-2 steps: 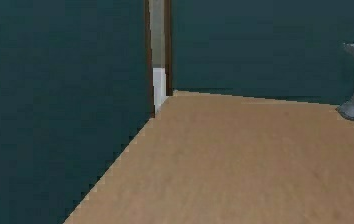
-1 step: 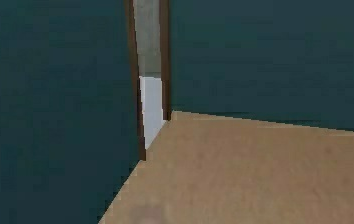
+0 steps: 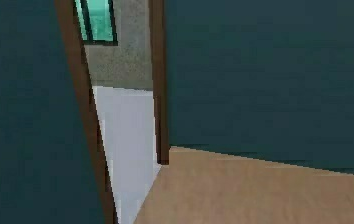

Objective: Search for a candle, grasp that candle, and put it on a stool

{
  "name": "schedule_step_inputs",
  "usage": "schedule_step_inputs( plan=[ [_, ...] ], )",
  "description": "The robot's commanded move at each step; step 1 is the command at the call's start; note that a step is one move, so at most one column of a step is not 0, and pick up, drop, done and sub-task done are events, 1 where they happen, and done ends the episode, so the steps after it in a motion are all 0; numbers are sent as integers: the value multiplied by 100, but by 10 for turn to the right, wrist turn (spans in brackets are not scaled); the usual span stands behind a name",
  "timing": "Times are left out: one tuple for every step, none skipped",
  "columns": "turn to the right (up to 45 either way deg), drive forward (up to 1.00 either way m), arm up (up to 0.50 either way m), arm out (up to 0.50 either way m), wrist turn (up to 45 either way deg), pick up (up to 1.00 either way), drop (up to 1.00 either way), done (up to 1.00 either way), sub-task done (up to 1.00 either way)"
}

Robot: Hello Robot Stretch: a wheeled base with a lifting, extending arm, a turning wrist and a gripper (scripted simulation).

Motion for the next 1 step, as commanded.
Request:
schedule_step_inputs(
  plan=[
    [0,95,0,0,0,0,0,0,0]
  ],
)
